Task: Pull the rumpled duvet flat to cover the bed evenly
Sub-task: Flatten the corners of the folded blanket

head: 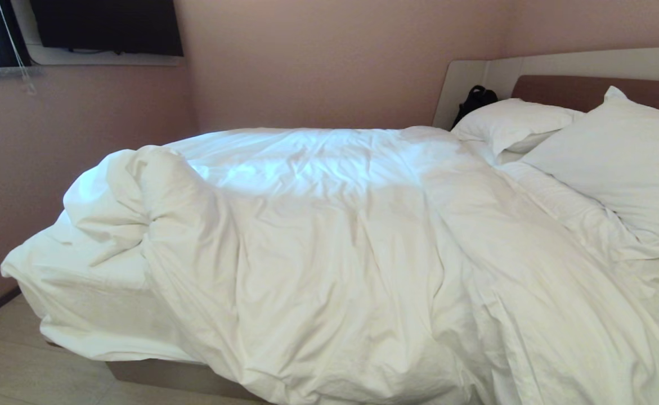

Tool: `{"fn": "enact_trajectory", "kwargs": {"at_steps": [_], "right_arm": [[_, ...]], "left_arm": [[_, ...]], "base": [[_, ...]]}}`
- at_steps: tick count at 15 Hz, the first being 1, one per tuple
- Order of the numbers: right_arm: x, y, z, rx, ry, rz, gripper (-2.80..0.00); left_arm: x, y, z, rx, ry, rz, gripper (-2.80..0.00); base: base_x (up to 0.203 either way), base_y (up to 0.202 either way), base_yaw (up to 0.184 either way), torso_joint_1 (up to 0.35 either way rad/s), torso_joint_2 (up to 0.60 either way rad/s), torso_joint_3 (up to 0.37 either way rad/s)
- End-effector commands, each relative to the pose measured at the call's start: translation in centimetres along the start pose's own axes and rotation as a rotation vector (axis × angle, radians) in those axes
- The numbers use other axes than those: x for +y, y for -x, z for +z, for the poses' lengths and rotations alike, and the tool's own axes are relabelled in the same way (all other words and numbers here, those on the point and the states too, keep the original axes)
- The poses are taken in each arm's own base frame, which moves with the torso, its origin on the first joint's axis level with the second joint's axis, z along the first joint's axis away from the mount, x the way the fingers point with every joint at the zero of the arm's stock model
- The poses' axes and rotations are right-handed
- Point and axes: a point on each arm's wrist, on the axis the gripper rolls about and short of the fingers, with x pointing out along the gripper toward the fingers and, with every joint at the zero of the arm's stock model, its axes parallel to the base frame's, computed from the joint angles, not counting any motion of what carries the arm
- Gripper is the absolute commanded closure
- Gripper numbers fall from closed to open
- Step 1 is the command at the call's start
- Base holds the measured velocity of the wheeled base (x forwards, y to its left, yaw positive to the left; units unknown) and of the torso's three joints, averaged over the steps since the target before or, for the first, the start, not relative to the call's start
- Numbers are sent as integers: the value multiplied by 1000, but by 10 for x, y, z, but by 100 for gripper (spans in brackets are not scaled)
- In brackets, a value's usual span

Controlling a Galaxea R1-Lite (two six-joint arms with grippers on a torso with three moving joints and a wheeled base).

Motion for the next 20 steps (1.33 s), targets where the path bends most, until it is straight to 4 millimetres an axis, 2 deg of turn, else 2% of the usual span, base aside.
{"fn": "enact_trajectory", "kwargs": {"at_steps": [1,9,20], "right_arm": [[-6,0,-6,24,-34,-28,0],[-18,22,-20,-39,-76,-97,0],[-21,26,-23,-47,-86,-110,0]], "left_arm": [[0,0,0,0,0,0,0],[0,0,0,0,0,0,0],[0,0,0,0,0,0,0]], "base": [[0,0,0,0,0,0],[0,0,0,0,0,0],[0,0,0,0,0,0]]}}
